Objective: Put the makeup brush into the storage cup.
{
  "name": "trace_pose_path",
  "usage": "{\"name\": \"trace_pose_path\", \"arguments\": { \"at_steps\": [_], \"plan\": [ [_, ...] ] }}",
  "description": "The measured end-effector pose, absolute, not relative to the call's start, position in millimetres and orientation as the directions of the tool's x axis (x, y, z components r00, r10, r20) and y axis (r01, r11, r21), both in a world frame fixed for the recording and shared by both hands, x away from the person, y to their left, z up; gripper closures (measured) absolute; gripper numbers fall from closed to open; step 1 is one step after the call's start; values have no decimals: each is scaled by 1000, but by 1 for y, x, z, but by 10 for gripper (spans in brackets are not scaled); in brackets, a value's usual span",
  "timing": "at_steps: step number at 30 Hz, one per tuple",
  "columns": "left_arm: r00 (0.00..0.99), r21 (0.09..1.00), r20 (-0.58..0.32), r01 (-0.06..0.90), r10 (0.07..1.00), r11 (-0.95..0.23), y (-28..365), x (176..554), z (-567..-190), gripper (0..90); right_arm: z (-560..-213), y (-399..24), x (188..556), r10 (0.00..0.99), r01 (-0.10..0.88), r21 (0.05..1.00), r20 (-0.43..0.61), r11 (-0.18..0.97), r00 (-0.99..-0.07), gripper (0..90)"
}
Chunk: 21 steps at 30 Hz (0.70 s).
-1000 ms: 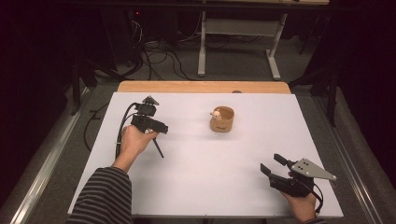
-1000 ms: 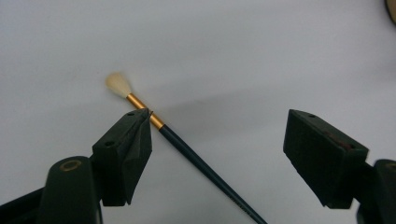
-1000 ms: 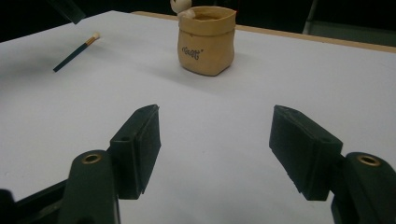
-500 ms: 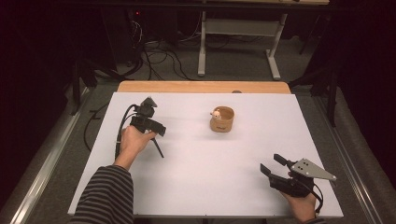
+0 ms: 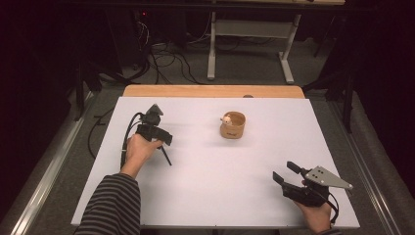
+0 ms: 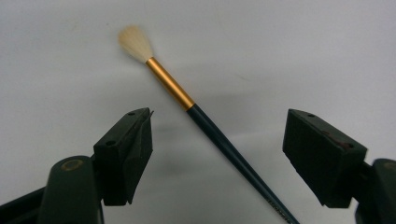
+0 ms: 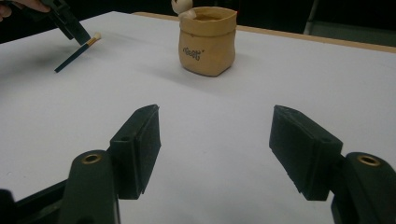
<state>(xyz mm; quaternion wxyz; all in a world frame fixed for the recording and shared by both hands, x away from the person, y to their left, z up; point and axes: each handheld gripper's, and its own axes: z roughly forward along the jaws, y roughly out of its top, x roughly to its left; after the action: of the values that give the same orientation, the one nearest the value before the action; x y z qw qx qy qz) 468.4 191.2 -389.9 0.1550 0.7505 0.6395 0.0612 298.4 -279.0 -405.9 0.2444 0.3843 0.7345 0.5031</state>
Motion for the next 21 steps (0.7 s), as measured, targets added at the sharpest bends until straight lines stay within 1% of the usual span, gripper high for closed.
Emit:
{"name": "trace_pose_path", "arguments": {
  "at_steps": [12, 21],
  "plan": [
    [179, 295, -96, 945, 979, -144, 184, 471, -396, 278, -406, -279, 298, 808, 318, 927, 29, 198, -589, 356],
    [172, 285, -91, 948, 981, -140, 184, 472, -399, 322, -406, -279, 298, 807, 315, 927, 24, 203, -590, 356]
  ]
}}
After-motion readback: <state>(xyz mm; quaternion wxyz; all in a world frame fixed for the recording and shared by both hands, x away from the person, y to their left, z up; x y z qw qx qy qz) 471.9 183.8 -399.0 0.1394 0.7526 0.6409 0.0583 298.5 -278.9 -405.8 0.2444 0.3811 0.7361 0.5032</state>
